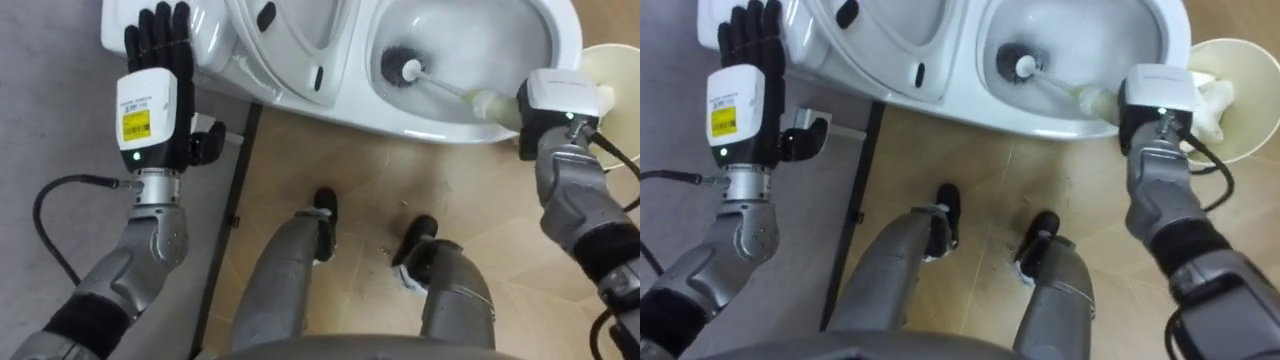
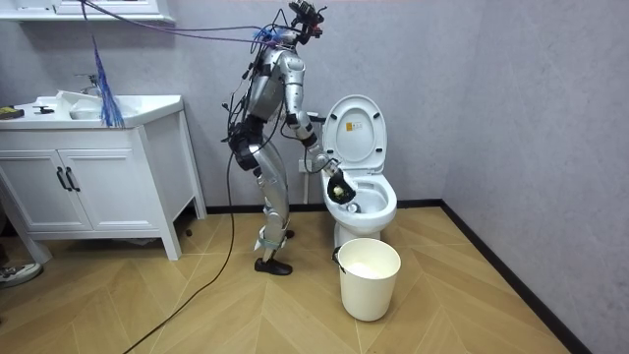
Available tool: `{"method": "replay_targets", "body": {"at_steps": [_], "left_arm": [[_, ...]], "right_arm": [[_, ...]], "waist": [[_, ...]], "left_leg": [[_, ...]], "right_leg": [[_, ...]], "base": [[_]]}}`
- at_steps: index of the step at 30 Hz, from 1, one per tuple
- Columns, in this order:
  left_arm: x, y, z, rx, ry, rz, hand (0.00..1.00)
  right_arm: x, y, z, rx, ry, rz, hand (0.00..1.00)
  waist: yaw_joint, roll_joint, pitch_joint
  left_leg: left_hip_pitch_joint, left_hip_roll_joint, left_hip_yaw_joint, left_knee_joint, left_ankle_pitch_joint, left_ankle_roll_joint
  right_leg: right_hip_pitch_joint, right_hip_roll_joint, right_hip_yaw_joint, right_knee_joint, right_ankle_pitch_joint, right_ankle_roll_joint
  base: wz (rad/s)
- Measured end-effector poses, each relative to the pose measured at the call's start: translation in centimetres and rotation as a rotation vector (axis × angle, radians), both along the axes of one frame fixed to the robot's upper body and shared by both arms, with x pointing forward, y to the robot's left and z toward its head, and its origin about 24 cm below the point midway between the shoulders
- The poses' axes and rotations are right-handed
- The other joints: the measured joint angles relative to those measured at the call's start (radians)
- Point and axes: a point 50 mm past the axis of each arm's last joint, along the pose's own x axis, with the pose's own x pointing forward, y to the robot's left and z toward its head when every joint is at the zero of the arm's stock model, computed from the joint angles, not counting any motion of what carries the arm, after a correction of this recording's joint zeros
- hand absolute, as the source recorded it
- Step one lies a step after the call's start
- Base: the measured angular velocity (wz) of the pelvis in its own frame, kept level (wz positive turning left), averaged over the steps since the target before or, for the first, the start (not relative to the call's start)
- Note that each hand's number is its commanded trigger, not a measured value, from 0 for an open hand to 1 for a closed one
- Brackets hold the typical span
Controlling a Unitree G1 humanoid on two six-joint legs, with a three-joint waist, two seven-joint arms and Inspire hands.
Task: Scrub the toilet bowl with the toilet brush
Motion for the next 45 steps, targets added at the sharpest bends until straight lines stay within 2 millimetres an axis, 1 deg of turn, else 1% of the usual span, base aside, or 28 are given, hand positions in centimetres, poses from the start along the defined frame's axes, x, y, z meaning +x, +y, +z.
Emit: {"method": "replay_targets", "body": {"at_steps": [1,2,4,6,9,10,11,12,13,15,16,17,18,19,20,21,23,25,27,29,31,32,34,36,38,41,42,45], "left_arm": [[0.0,0.0,0.1,0.0,-0.006,0.003,0.0],[-0.1,0.2,0.3,0.009,-0.021,0.008,0.0],[-0.1,0.4,0.4,0.041,-0.031,0.023,0.0],[-0.1,0.5,0.4,0.058,-0.03,0.044,0.0],[0.0,0.5,0.3,0.065,-0.02,0.066,0.0],[0.0,0.5,0.2,0.072,-0.002,0.066,0.0],[0.1,0.5,0.2,0.073,0.004,0.066,0.0],[0.1,0.3,0.2,0.068,0.019,0.063,0.0],[0.1,0.1,0.0,0.064,0.033,0.058,0.0],[-0.1,-0.1,-0.6,0.062,0.06,0.055,0.0],[-0.2,-0.2,-0.7,0.054,0.067,0.05,0.0],[-0.6,-0.5,-1.0,0.037,0.083,0.041,0.0],[-1.1,-0.6,-1.5,0.02,0.097,0.04,0.0],[-1.2,-0.6,-1.6,0.016,0.098,0.04,0.0],[-1.4,-0.7,-1.8,0.011,0.102,0.045,0.0],[-1.6,-0.7,-2.1,0.013,0.112,0.049,0.0],[-1.8,-0.4,-2.4,0.007,0.124,0.06,0.0],[-1.9,-0.2,-2.6,0.013,0.118,0.073,0.0],[-1.9,0.0,-2.6,0.009,0.12,0.078,0.0],[-1.9,0.1,-2.5,0.008,0.118,0.08,0.0],[-1.9,0.2,-2.3,0.007,0.101,0.082,0.0],[-1.8,0.1,-2.0,0.005,0.084,0.079,0.0],[-1.7,-0.1,-1.7,-0.002,0.071,0.07,0.0],[-1.6,-0.2,-1.5,-0.007,0.069,0.059,0.0],[-1.5,-0.3,-1.5,-0.01,0.08,0.046,0.0],[-1.4,-0.3,-1.7,-0.006,0.122,0.029,0.0],[-1.4,-0.2,-2.0,0.0,0.142,0.025,0.0],[-1.5,0.0,-2.7,0.007,0.184,0.033,0.0]], "right_arm": [[0.1,-0.2,0.1,0.04,-0.021,-0.023,1.0],[0.4,-0.5,0.6,0.113,-0.076,-0.069,1.0],[1.1,-1.0,1.9,0.15,-0.174,-0.111,1.0],[1.2,-1.1,2.3,0.092,-0.185,-0.083,1.0],[1.4,0.8,2.5,-0.001,-0.194,0.031,1.0],[1.4,2.4,2.2,-0.025,-0.188,0.098,1.0],[1.3,3.2,2.2,-0.043,-0.185,0.13,1.0],[0.8,4.2,1.9,-0.081,-0.167,0.167,1.0],[0.0,5.0,1.4,-0.096,-0.141,0.182,1.0],[-1.3,6.0,0.6,-0.106,-0.076,0.212,1.0],[-1.8,6.2,0.4,-0.102,-0.062,0.215,1.0],[-2.5,6.3,0.4,-0.093,-0.04,0.206,1.0],[-2.8,6.6,0.6,-0.094,-0.031,0.203,1.0],[-2.9,6.6,0.7,-0.099,-0.029,0.202,1.0],[-2.9,6.6,0.8,-0.101,-0.024,0.197,1.0],[-3.1,6.5,0.6,-0.105,-0.008,0.188,1.0],[-3.2,6.4,0.5,-0.12,0.004,0.19,1.0],[-2.8,5.7,0.6,-0.133,-0.001,0.178,1.0],[-2.1,4.5,0.3,-0.143,0.003,0.159,1.0],[-1.4,3.5,0.1,-0.124,0.004,0.136,1.0],[-0.8,2.9,0.3,-0.104,-0.02,0.129,1.0],[-0.5,2.6,0.3,-0.099,-0.033,0.13,1.0],[-0.2,2.4,0.6,-0.105,-0.049,0.144,1.0],[0.0,2.6,0.9,-0.12,-0.061,0.165,1.0],[0.1,2.7,1.0,-0.134,-0.054,0.187,1.0],[-0.3,3.3,0.6,-0.138,0.015,0.22,1.0],[-0.7,3.6,0.1,-0.121,0.049,0.225,1.0],[-1.7,4.1,-1.0,-0.081,0.138,0.213,1.0]], "waist": [[-0.002,-0.005,0.0013],[-0.015,-0.015,0.0039],[-0.052,-0.024,0.0043],[-0.062,-0.032,0.0029],[-0.068,-0.036,0.0008],[-0.064,-0.031,-0.0024],[-0.059,-0.027,-0.005],[-0.052,-0.014,-0.0121],[-0.043,-0.008,-0.0139],[-0.031,0.006,-0.0149],[-0.023,0.014,-0.0148],[-0.011,0.036,-0.0153],[-0.006,0.055,-0.0186],[-0.001,0.061,-0.0188],[0.006,0.07,-0.0221],[0.006,0.079,-0.0286],[0.006,0.083,-0.0309],[0.008,0.079,-0.0285],[0.002,0.072,-0.0248],[-0.003,0.043,-0.0151],[-0.017,0.026,-0.0104],[-0.019,0.01,-0.0041],[-0.022,-0.018,-0.0049],[-0.023,-0.037,-0.0057],[-0.019,-0.043,-0.0057],[-0.013,-0.04,-0.0067],[-0.011,-0.033,-0.0077],[-0.001,-0.017,-0.0078]], "left_leg": [[-0.008,-0.005,0.0,0.003,0.001,0.002],[-0.019,-0.018,0.002,0.007,0.003,0.005],[-0.028,-0.032,0.009,0.019,0.006,0.01],[-0.028,-0.034,0.01,0.022,0.007,0.012],[-0.024,-0.029,0.008,0.034,0.007,0.012],[-0.024,-0.023,0.006,0.044,0.007,0.012],[-0.024,-0.019,0.004,0.046,0.007,0.012],[-0.023,-0.006,-0.001,0.043,0.006,0.012],[-0.013,0.0,-0.003,0.034,0.006,0.012],[0.003,0.011,-0.007,0.021,0.003,0.008],[0.005,0.016,-0.009,0.02,0.002,0.007],[0.001,0.027,-0.017,0.022,0.002,0.004],[-0.011,0.033,-0.019,0.022,0.003,0.002],[-0.014,0.038,-0.016,0.021,0.004,0.001],[-0.018,0.041,-0.014,0.019,0.007,-0.004],[-0.017,0.042,-0.019,0.018,0.009,-0.007],[-0.01,0.043,-0.021,0.018,0.012,-0.013],[-0.007,0.047,-0.014,0.016,0.014,-0.017],[-0.006,0.039,-0.014,0.022,0.014,-0.017],[-0.007,0.031,-0.007,0.025,0.015,-0.017],[-0.014,0.024,-0.006,0.026,0.016,-0.018],[-0.015,0.023,-0.007,0.027,0.016,-0.018],[-0.016,0.016,-0.008,0.028,0.017,-0.015],[-0.011,0.007,-0.007,0.028,0.018,-0.014],[-0.008,0.006,-0.008,0.036,0.018,-0.013],[0.018,0.012,-0.016,0.04,0.017,-0.011],[0.034,0.02,-0.016,0.04,0.009,-0.005],[0.071,0.038,-0.02,0.025,-0.002,-0.009]], "right_leg": [[-0.01,-0.008,-0.001,0.01,-0.003,-0.001],[-0.031,-0.024,0.005,0.037,-0.011,0.002],[-0.045,-0.049,0.006,0.07,-0.023,0.006],[-0.043,-0.052,0.006,0.071,-0.024,0.006],[-0.032,-0.047,0.003,0.068,-0.02,0.004],[-0.026,-0.035,0.004,0.062,-0.017,0.006],[-0.023,-0.03,0.0,0.057,-0.014,0.004],[-0.01,-0.016,-0.007,0.035,-0.005,0.001],[0.001,-0.004,-0.012,0.02,0.003,-0.001],[0.026,0.004,-0.027,0.001,0.013,-0.008],[0.032,0.009,-0.032,-0.008,0.016,-0.011],[0.039,0.023,-0.04,-0.026,0.024,-0.012],[0.033,0.033,-0.041,-0.037,0.031,-0.014],[0.028,0.037,-0.04,-0.04,0.035,-0.019],[0.02,0.039,-0.038,-0.039,0.038,-0.024],[0.023,0.039,-0.041,-0.035,0.036,-0.028],[0.025,0.042,-0.04,-0.032,0.032,-0.033],[0.022,0.044,-0.035,-0.026,0.027,-0.039],[0.016,0.033,-0.029,-0.004,0.013,-0.037],[0.001,0.02,-0.018,0.02,0.001,-0.037],[-0.012,0.005,-0.017,0.037,-0.006,-0.037],[-0.013,0.003,-0.019,0.038,-0.007,-0.037],[-0.013,-0.003,-0.02,0.04,-0.008,-0.034],[-0.011,-0.006,-0.015,0.05,-0.013,-0.028],[-0.001,-0.008,-0.017,0.05,-0.014,-0.025],[0.044,-0.001,-0.034,0.029,-0.014,-0.022],[0.068,0.004,-0.046,0.018,-0.013,-0.022],[0.119,0.033,-0.053,-0.022,0.001,-0.018]], "base": [[0.15],[0.21],[0.23],[0.05],[-0.06],[-0.11],[-0.13],[-0.13],[-0.12],[-0.12],[-0.14],[-0.12],[-0.14],[-0.15],[-0.05],[0.0],[0.04],[0.0],[0.1],[0.09],[0.09],[0.07],[0.07],[0.09],[0.09],[0.0],[0.0],[-0.1]]}}
